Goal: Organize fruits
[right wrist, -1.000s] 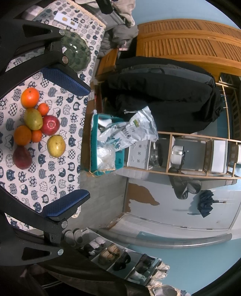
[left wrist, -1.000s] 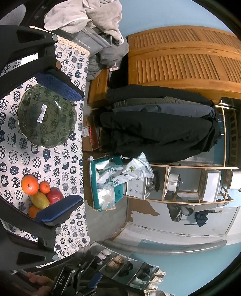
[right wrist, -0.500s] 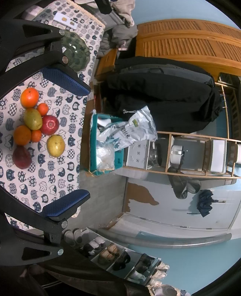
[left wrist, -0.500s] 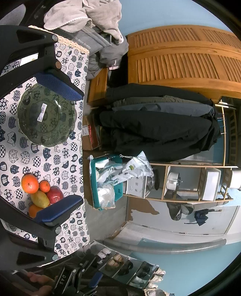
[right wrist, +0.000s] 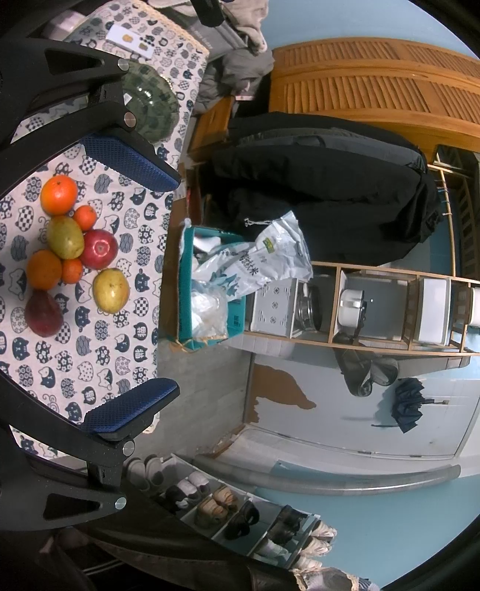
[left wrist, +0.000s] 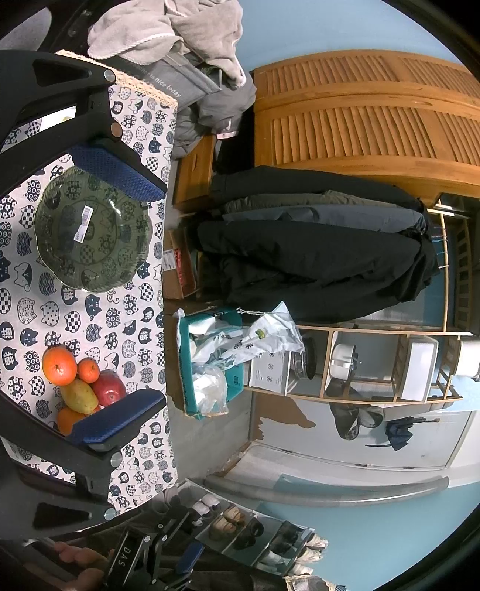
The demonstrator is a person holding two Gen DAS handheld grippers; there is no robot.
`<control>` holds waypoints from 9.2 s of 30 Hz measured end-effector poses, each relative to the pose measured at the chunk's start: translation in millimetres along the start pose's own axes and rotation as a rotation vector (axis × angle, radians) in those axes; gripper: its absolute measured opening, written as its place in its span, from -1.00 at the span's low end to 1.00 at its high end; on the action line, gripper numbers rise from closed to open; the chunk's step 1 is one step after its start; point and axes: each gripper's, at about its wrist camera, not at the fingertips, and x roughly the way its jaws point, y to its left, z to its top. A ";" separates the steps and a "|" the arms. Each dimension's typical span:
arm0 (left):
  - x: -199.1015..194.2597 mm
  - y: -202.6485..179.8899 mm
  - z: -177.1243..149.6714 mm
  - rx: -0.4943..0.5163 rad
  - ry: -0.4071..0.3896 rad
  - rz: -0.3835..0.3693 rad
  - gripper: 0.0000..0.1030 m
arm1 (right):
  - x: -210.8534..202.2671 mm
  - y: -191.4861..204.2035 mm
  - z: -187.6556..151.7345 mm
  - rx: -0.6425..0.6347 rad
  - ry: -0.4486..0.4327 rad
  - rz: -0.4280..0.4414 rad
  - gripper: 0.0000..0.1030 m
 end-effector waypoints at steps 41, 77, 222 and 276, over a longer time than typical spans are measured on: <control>-5.1 -9.1 1.3 -0.001 -0.005 -0.009 0.99 | -1.3 -2.1 -1.9 0.001 -0.005 -0.003 0.92; 66.6 -49.4 -45.2 0.078 0.201 -0.054 0.99 | 53.7 -47.0 -57.3 0.039 0.257 -0.041 0.92; 66.3 97.6 -38.3 -0.150 0.188 0.096 0.31 | 91.2 138.9 17.6 -0.065 0.184 0.375 0.47; 227.0 180.3 -166.1 -0.273 0.668 0.139 0.66 | 258.7 283.0 -93.1 -0.156 0.671 0.490 0.48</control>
